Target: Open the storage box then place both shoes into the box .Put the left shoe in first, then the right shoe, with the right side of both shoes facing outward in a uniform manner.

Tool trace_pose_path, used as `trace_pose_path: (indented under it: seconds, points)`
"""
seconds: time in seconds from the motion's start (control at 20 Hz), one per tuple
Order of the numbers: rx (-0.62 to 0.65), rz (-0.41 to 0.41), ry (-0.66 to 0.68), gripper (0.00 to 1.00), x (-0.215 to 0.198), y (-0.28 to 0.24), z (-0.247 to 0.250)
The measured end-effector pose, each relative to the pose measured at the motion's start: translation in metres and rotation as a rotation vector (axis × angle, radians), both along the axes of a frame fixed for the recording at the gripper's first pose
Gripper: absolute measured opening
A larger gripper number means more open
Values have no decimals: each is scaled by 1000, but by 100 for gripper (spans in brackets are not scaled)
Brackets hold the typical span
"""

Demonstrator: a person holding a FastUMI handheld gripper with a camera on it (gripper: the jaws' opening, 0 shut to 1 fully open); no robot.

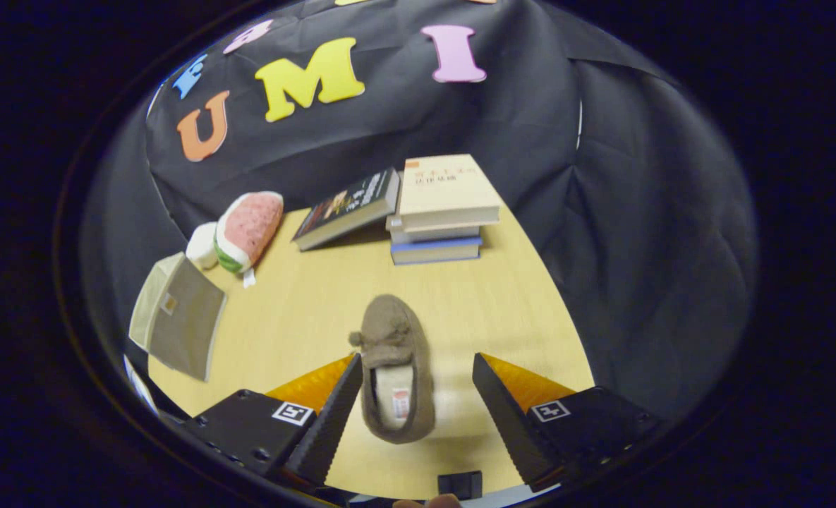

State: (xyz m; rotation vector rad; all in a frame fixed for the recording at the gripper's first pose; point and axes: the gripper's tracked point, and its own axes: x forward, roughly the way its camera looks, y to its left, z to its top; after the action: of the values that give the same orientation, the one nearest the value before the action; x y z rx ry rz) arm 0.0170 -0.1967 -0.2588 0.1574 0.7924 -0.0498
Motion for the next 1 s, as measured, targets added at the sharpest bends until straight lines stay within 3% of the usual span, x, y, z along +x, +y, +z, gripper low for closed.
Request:
trace_pose_path:
  seconds: [0.15,0.5,0.7,0.95,1.0]
  points:
    - [-1,26,71,96,0,-3,-31]
    - [16,77,147,74,35,2,-67]
    - [80,66,208,39,41,7,-82]
    - [72,60,231,0,38,5,-82]
    - [75,55,233,1,38,5,-83]
